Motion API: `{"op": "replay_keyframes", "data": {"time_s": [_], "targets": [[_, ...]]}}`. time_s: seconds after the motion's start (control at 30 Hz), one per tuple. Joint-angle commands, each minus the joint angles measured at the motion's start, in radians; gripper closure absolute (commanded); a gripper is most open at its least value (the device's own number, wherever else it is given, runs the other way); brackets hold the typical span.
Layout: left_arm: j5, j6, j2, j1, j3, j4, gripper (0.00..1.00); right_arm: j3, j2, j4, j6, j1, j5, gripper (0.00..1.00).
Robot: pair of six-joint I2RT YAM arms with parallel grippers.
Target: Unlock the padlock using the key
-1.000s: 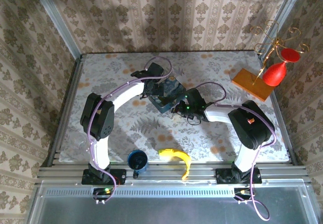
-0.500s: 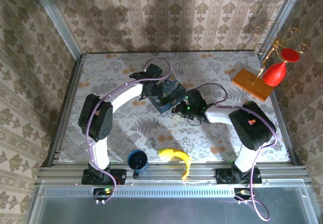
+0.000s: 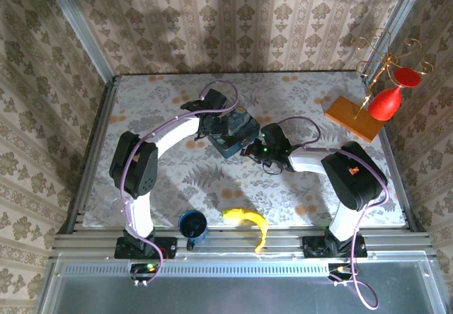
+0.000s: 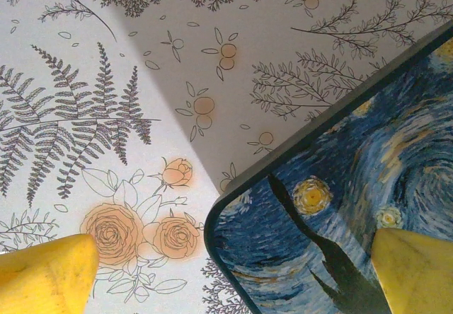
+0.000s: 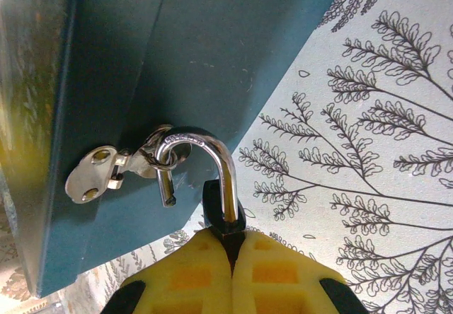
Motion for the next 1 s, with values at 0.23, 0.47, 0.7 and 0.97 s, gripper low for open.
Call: {"op": "replay_keyframes", "data": {"time_s": [0.23, 0.47, 0.7, 0.97], "targets": [[-0.034, 0.013, 0.024, 0.022, -0.041, -0.107, 0.00, -0.015, -0.001, 0.037, 0.020, -0.008, 0.006, 1.00], [-0.036, 0.013, 0.021, 0.021, -0.041, -0.108, 0.00, -0.034, -0.002, 0.059, 0.035, -0.012, 0.011, 1.00], [-0.036, 0.013, 0.018, 0.017, -0.050, -0.103, 0.00, -0.068, 0.032, 0.160, 0.087, -0.022, -0.015, 1.00], [-0.027, 0.022, 0.007, 0.013, -0.062, -0.079, 0.00, -0.070, 0.048, 0.209, 0.110, -0.022, -0.022, 1.00]]}}
